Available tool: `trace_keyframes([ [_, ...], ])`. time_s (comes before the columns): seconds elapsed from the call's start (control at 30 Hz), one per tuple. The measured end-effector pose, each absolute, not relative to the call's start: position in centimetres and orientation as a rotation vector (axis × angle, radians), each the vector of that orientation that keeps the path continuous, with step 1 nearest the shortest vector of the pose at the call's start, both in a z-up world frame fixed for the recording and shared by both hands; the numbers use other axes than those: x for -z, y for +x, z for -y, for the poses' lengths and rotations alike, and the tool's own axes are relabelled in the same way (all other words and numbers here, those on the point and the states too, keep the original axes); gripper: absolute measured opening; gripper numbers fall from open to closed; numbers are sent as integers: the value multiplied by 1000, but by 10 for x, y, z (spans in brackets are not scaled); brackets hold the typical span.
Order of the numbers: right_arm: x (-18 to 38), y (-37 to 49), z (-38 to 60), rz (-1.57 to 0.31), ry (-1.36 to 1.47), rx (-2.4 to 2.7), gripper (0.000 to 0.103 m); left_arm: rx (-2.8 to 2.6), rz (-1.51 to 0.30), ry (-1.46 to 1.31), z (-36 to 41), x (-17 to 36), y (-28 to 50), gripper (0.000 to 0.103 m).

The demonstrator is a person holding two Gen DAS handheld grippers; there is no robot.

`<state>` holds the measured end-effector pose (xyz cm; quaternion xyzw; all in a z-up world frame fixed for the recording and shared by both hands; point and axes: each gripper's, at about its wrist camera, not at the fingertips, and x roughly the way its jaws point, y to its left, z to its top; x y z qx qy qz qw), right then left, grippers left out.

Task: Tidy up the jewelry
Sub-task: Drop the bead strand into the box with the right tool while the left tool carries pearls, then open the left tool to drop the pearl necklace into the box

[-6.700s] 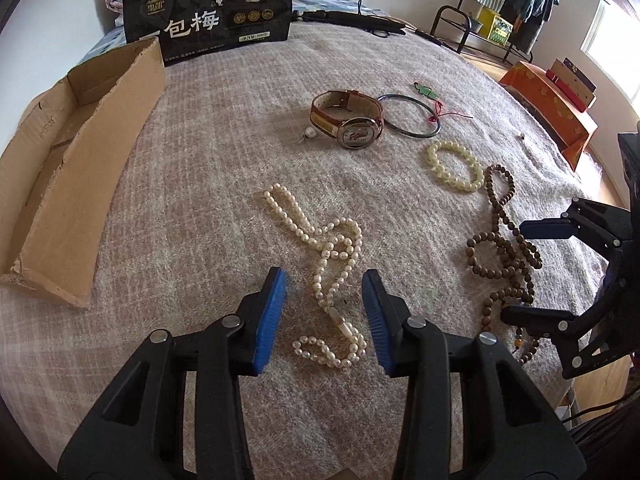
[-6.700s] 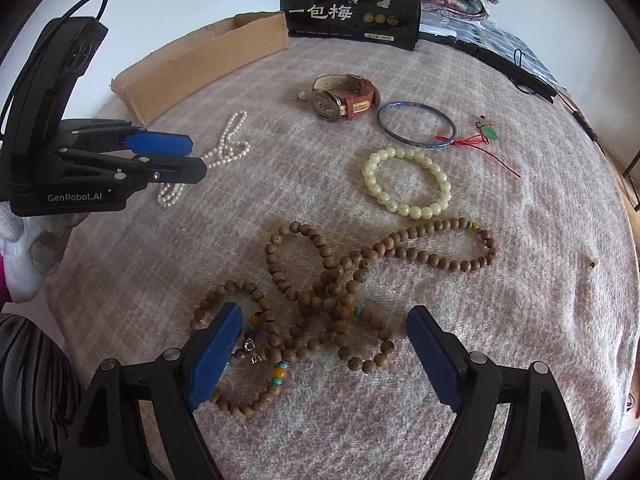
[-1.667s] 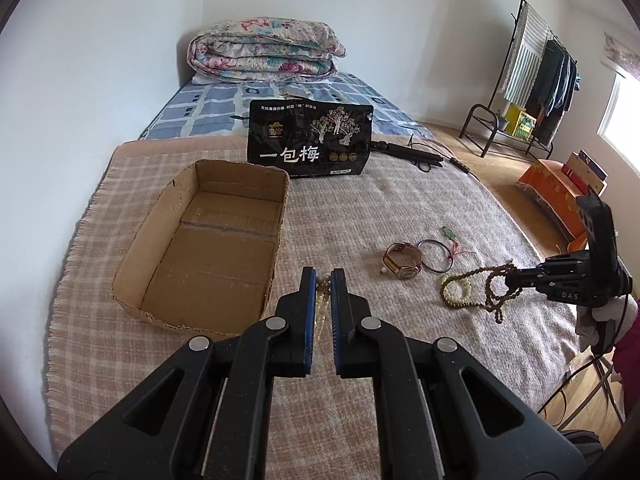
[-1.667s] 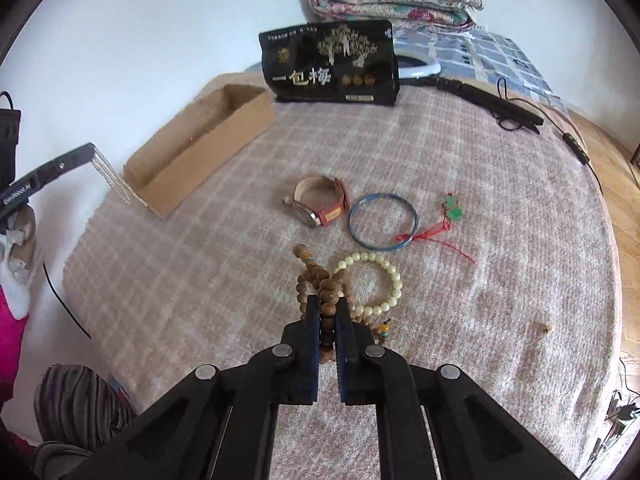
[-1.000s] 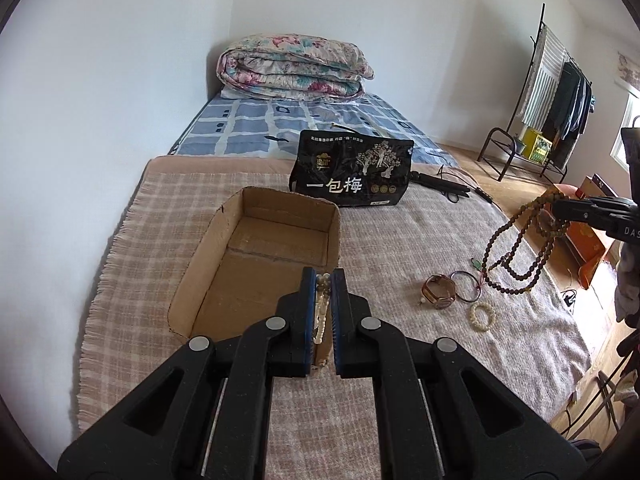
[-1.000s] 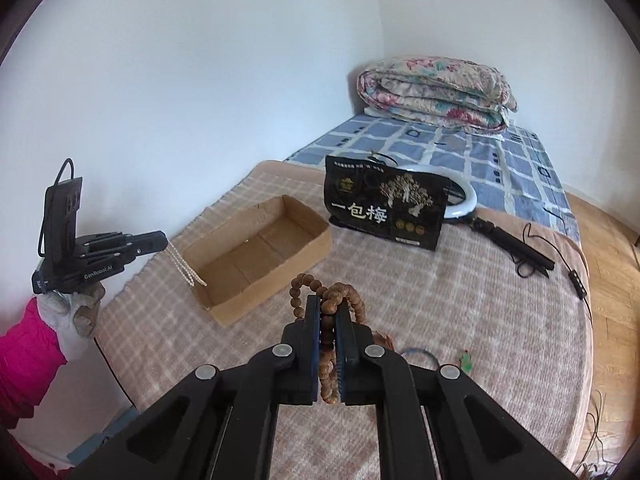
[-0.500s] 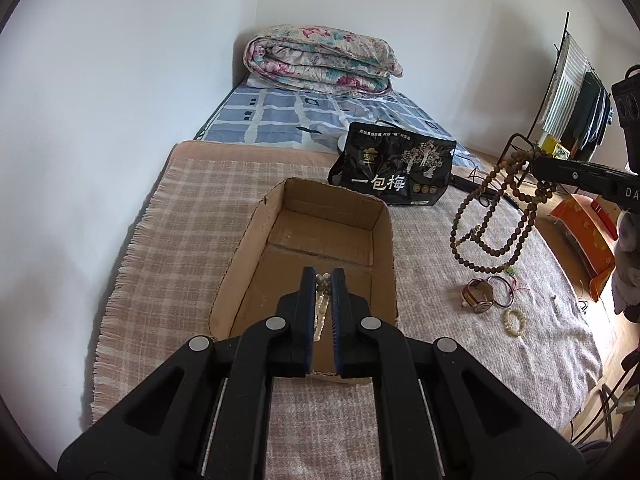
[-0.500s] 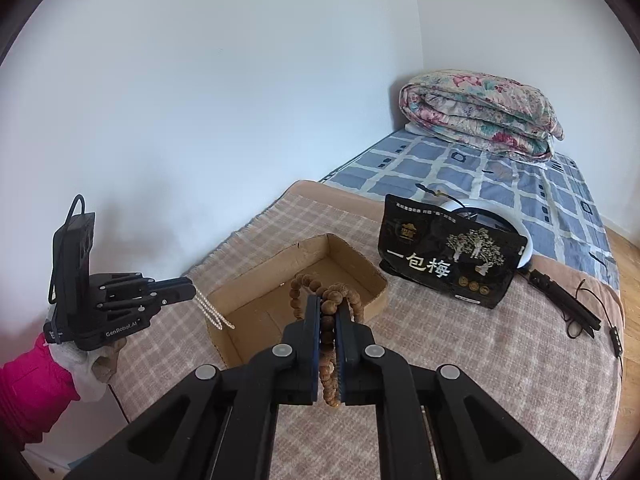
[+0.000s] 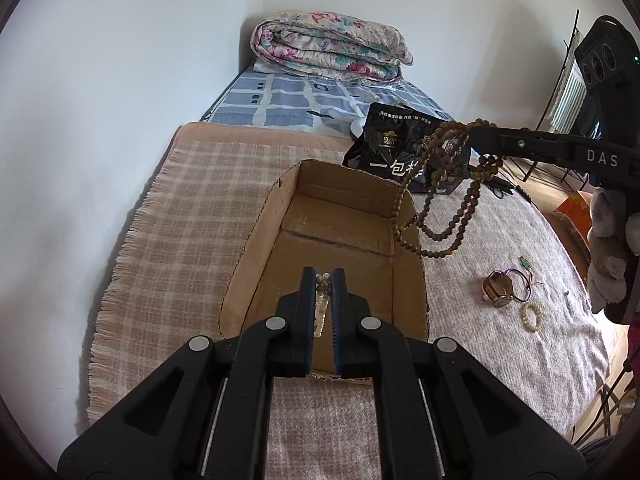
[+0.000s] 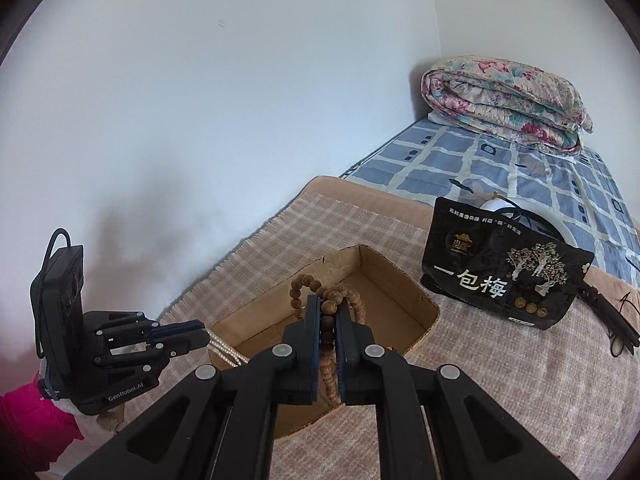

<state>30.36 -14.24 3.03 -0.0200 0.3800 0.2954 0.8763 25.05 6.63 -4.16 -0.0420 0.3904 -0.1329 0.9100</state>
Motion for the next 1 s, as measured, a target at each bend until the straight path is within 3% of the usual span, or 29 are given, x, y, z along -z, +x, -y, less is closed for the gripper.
trace_keyframes([
  [0.43, 29, 325, 126, -908, -11, -608, 5, 271, -853, -76, -66, 62, 256, 5],
  [0.5, 35, 325, 126, -922, -18, -598, 10, 264, -856, -70, -66, 63, 257, 5],
  [0.57, 38, 324, 127, -924, -22, -586, 34, 261, -862, -74, -67, 64, 257, 5],
  [0.77, 30, 316, 138, -893, -32, -537, 65, 244, -859, -85, -69, 62, 253, 5],
  [1.0, 18, 299, 155, -859, -64, -460, 82, 238, -839, -68, -62, 52, 239, 5],
])
